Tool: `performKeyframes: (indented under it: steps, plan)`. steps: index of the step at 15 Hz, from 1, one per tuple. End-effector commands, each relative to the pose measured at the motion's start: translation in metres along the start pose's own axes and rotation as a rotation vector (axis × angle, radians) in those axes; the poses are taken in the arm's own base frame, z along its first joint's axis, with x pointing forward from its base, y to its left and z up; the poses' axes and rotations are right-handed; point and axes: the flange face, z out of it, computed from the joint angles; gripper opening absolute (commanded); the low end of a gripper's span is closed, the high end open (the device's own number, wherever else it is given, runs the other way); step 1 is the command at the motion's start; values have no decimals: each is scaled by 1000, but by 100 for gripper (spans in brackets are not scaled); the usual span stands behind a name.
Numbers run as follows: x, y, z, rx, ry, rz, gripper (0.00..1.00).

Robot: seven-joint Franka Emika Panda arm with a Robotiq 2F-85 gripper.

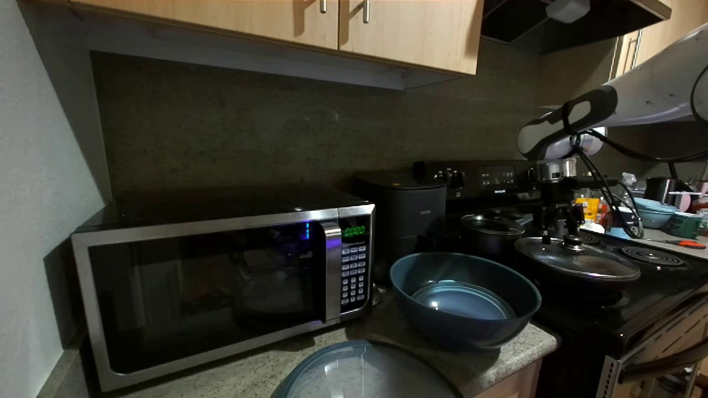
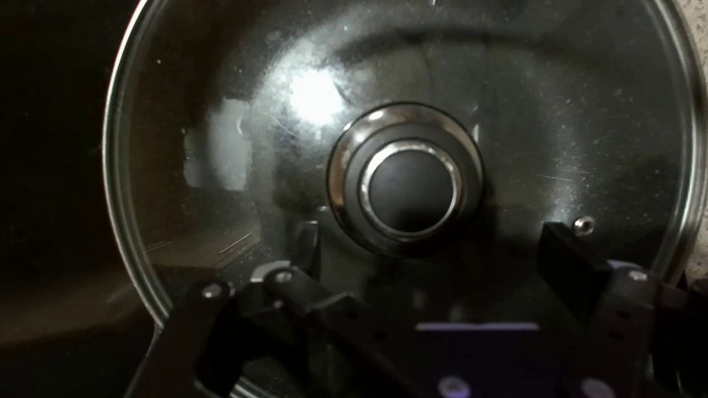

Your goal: Remove the lid from the pot and put it inside the bowl

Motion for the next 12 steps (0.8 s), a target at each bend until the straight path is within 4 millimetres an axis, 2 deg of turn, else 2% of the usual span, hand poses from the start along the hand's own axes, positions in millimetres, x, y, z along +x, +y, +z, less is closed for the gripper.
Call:
performKeyframes:
  steps: [1,8,11,12]
  plan:
    - [-9,-3,0,20,0,-10,100]
    - [-29,-2,0,52,-34,10,100]
    - [-36,2,-6,45,20,49,100]
    - [-19,3,1,22,-18,15,100]
